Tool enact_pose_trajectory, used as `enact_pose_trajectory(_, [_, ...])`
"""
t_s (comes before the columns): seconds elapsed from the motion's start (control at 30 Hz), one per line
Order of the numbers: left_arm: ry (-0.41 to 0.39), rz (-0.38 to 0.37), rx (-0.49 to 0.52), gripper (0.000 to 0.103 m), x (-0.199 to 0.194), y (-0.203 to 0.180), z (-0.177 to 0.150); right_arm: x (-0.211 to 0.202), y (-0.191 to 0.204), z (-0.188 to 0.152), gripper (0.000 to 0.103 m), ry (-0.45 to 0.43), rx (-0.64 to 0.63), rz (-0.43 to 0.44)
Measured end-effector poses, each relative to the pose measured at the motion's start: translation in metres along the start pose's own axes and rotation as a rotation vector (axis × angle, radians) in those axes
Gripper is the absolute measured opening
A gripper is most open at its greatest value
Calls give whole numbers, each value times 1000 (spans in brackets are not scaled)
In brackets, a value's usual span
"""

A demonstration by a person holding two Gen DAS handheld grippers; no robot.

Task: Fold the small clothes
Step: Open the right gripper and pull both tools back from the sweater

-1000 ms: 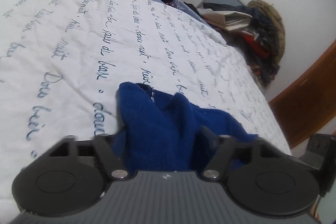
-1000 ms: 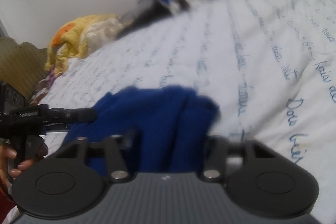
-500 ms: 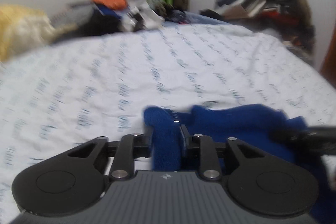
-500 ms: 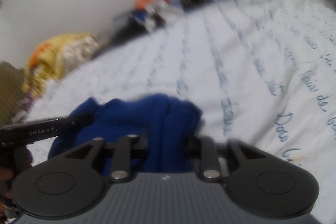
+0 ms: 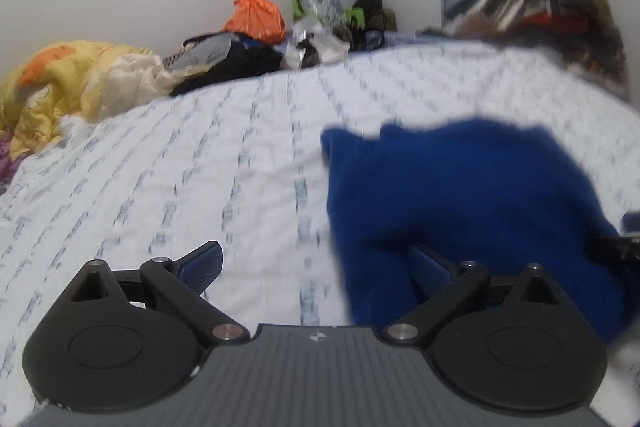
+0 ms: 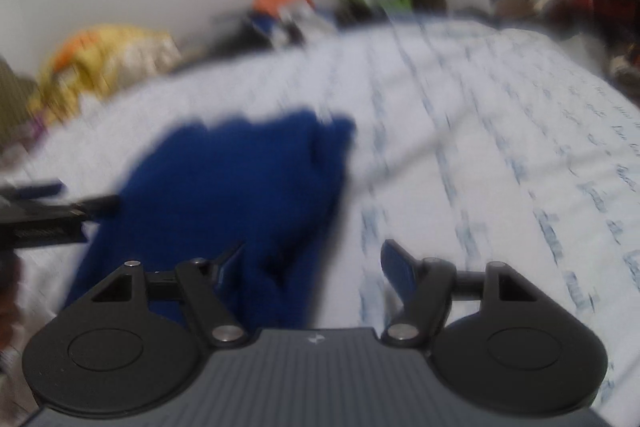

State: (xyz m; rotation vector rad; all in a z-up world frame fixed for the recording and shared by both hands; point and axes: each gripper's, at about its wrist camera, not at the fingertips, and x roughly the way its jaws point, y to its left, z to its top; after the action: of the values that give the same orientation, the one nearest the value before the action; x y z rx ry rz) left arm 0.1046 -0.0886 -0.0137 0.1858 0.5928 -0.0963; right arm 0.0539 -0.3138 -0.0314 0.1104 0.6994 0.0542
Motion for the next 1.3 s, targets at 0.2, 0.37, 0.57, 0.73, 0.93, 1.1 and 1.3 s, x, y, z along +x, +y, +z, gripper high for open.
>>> enact_pose_trajectory(0.2, [35,-15,-72,98,-22,14,-4,-35,6,-13,87,-88,152,-63])
enact_pose_trajectory(0.37, [64,-48,-104,100,-38,12,-14,-41,31,-31,88,-61,133,-30])
enact_pose_trajectory(0.57, [90,-67,-115,103,-49,8,-31,-41,44,-51,88,-39,132,-26])
enact_pose_trajectory(0.73, [92,-61,-133,103,-55,10,-43,-47,53,-59,91,-46,74,-72])
enact_pose_trajectory(0.93, [103,-60,-149,103,-61,14,-54,-50,59,-66,91,-39,41,-90])
enact_pose_trajectory(1.1, [112,-57,-143,103,-63,15,-59,-49,60,-67,91,-37,26,-98])
enact_pose_trajectory(1.3, [124,-57,-154,103,-63,17,-64,-49,61,-68,91,-39,17,-103])
